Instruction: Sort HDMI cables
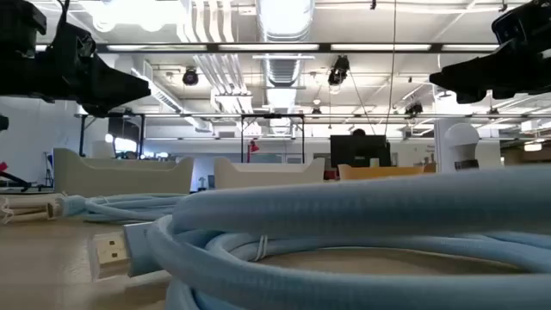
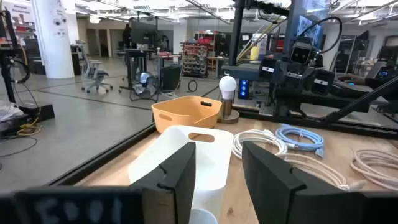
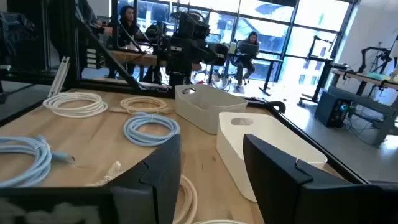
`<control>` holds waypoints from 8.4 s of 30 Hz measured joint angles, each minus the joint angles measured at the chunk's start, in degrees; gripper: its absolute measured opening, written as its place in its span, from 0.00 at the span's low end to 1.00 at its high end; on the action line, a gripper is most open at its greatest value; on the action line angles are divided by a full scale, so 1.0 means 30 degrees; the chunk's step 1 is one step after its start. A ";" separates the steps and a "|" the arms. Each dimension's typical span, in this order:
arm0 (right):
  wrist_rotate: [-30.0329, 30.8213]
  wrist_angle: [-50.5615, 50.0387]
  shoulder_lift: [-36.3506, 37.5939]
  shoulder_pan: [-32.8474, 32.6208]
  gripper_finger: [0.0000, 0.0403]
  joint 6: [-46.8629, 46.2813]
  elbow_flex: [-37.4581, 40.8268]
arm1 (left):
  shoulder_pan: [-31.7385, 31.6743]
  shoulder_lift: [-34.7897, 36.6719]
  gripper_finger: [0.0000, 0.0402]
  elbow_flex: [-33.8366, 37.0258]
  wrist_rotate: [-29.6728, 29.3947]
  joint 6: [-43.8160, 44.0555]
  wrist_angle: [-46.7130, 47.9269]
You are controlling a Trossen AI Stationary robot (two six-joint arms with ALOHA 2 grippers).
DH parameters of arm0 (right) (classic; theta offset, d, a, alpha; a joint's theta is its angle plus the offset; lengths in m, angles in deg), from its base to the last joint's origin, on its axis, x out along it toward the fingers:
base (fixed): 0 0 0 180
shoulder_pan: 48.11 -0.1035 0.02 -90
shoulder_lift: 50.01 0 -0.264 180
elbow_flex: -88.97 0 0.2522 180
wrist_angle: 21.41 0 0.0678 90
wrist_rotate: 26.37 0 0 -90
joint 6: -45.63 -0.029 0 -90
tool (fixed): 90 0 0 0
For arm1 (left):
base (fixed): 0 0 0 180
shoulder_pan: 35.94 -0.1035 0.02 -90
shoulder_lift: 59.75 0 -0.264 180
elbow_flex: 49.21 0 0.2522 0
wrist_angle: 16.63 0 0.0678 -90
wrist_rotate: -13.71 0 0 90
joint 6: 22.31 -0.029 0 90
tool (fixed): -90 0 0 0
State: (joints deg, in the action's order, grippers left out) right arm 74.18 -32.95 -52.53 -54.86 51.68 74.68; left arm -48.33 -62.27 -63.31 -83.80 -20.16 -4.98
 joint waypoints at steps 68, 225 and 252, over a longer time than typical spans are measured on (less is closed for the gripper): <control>0.0003 0.0002 0.0007 0.0004 0.41 0.0002 0.0000 | -0.0007 0.0000 0.34 0.0000 0.0000 0.0000 0.0002; 0.1545 0.7318 -2.5718 0.0000 0.55 -0.0863 -1.2805 | 0.9179 -2.7754 0.46 -1.4118 0.1615 -0.0879 1.6176; 0.1527 0.7322 -2.6177 0.0000 0.55 0.0029 -1.3092 | 0.9960 -2.5428 0.13 -1.9833 -0.2873 0.4118 2.4853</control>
State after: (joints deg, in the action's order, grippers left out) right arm 78.76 -10.98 -131.07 -54.86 51.77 35.40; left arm -18.45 -138.56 -122.80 -92.42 -7.80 69.58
